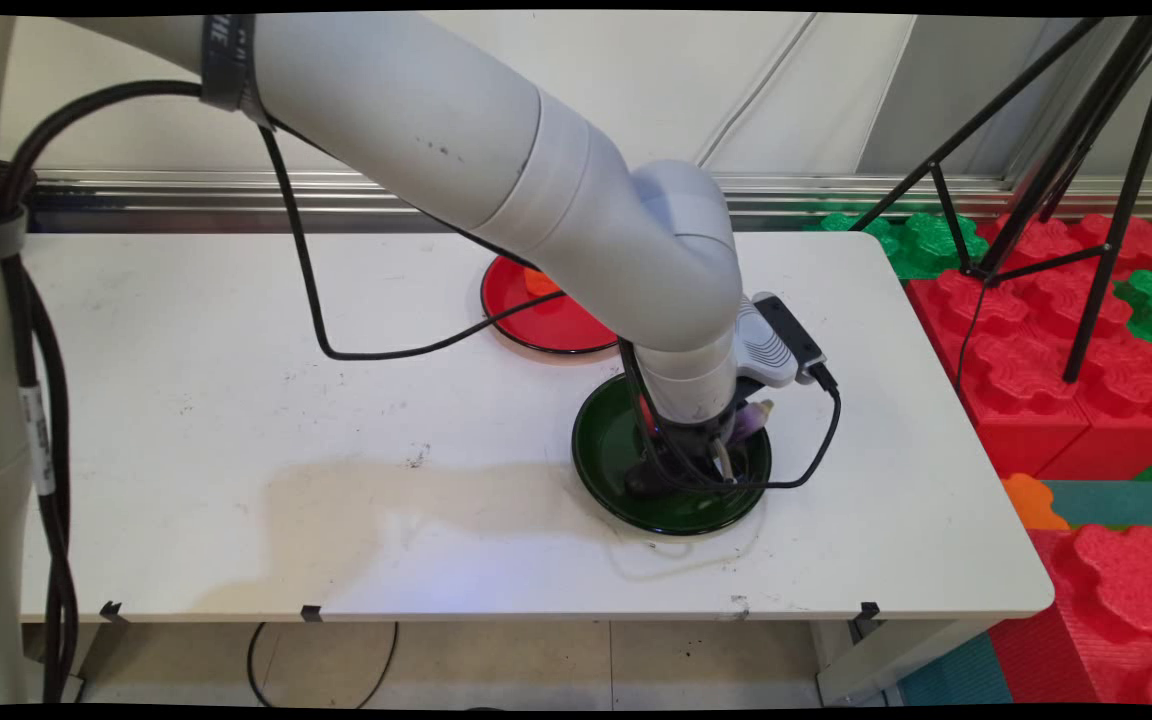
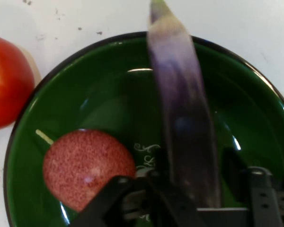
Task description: Pick up the eggplant from the green plate, then place the picked object on the red plate
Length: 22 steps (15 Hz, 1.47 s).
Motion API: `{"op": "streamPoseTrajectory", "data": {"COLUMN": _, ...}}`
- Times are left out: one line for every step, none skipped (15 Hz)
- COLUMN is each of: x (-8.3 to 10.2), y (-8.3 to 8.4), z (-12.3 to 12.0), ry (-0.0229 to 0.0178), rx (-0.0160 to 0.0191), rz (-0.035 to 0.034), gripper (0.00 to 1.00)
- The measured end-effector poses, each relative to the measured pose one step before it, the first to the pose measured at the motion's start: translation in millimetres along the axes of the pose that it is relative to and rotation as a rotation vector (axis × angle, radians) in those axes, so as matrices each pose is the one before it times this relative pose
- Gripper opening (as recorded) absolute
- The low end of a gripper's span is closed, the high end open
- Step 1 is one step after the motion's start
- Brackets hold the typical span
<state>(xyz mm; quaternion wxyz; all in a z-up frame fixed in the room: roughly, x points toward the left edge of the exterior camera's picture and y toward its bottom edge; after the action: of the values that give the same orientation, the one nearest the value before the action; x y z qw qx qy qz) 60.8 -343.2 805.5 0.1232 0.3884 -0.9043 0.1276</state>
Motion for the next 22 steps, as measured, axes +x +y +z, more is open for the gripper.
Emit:
{"op": "streamPoseTrajectory", "data": {"x": 0.07, "y": -0.01, "z": -0.21, "ry": 0.00319, "rx": 0.0036, "rz": -0.00265, "gripper": 0.0}}
{"op": "streamPoseTrajectory", "data": {"x": 0.01, "y": -0.12, "z": -0.8, "ry": 0.00402, "rx": 0.00474, "rz": -0.00221, "gripper": 0.0}}
{"op": "streamPoseTrajectory", "data": {"x": 0.23, "y": 0.02, "z": -1.9, "ry": 0.00529, "rx": 0.00334, "rz": -0.00127, "gripper": 0.0}}
{"op": "streamPoseTrajectory", "data": {"x": 0.03, "y": -0.05, "z": -2.32, "ry": 0.00366, "rx": 0.00339, "rz": -0.00001, "gripper": 0.0}}
{"op": "streamPoseTrajectory", "data": {"x": 0.2, "y": -0.26, "z": -4.17, "ry": 0.00602, "rx": 0.00263, "rz": -0.00038, "gripper": 0.0}}
{"op": "streamPoseTrajectory", "data": {"x": 0.11, "y": -0.23, "z": -4.88, "ry": 0.00552, "rx": 0.00161, "rz": 0.00065, "gripper": 0.0}}
{"op": "streamPoseTrajectory", "data": {"x": 0.21, "y": -0.5, "z": -6.82, "ry": 0.00707, "rx": 0.0017, "rz": 0.00062, "gripper": 0.0}}
{"op": "streamPoseTrajectory", "data": {"x": 0.36, "y": -0.74, "z": -8.48, "ry": 0.00803, "rx": 0.00267, "rz": 0.00095, "gripper": 0.0}}
{"op": "streamPoseTrajectory", "data": {"x": 0.13, "y": -1.31, "z": -8.72, "ry": 0.00655, "rx": 0.00329, "rz": 0.00031, "gripper": 0.0}}
{"op": "streamPoseTrajectory", "data": {"x": 0.41, "y": -1.92, "z": -11.07, "ry": 0.00807, "rx": 0.00466, "rz": 0.00063, "gripper": 0.0}}
{"op": "streamPoseTrajectory", "data": {"x": 0.32, "y": -2.97, "z": -12.46, "ry": 0.00842, "rx": 0.00609, "rz": -0.00021, "gripper": 0.0}}
{"op": "streamPoseTrajectory", "data": {"x": 0.34, "y": -3.24, "z": -11.04, "ry": 0.00783, "rx": 0.00542, "rz": -0.00142, "gripper": 0.0}}
{"op": "streamPoseTrajectory", "data": {"x": 0.17, "y": -2.21, "z": -6.85, "ry": 0.00453, "rx": 0.00344, "rz": -0.00128, "gripper": 0.0}}
{"op": "streamPoseTrajectory", "data": {"x": -0.25, "y": -5.03, "z": -12.85, "ry": 0.0086, "rx": 0.00751, "rz": -0.00527, "gripper": 0.0}}
{"op": "streamPoseTrajectory", "data": {"x": -0.36, "y": -4.62, "z": -10.74, "ry": 0.00665, "rx": 0.00641, "rz": -0.00542, "gripper": 0.0}}
{"op": "streamPoseTrajectory", "data": {"x": -0.01, "y": -3.18, "z": -7.1, "ry": 0.00494, "rx": 0.00411, "rz": -0.00306, "gripper": 0.0}}
{"op": "streamPoseTrajectory", "data": {"x": -0.69, "y": -5.43, "z": -10.68, "ry": 0.00792, "rx": 0.0061, "rz": -0.00832, "gripper": 0.0}}
{"op": "streamPoseTrajectory", "data": {"x": -1.57, "y": -6.52, "z": -12.0, "ry": 0.00925, "rx": 0.00603, "rz": -0.01064, "gripper": 0.0}}
{"op": "streamPoseTrajectory", "data": {"x": -2.46, "y": -6.87, "z": -11.62, "ry": 0.00777, "rx": 0.00337, "rz": -0.00969, "gripper": 0.0}}
{"op": "streamPoseTrajectory", "data": {"x": -2.61, "y": -6.35, "z": -9.87, "ry": 0.0052, "rx": 0.0037, "rz": -0.00889, "gripper": 0.0}}
{"op": "streamPoseTrajectory", "data": {"x": -2.18, "y": -4.37, "z": -6.16, "ry": 0.0015, "rx": 0.00339, "rz": -0.00623, "gripper": 0.0}}
{"op": "streamPoseTrajectory", "data": {"x": -3.57, "y": -6.73, "z": -8.79, "ry": 0.00159, "rx": 0.00577, "rz": -0.00968, "gripper": 0.0}}
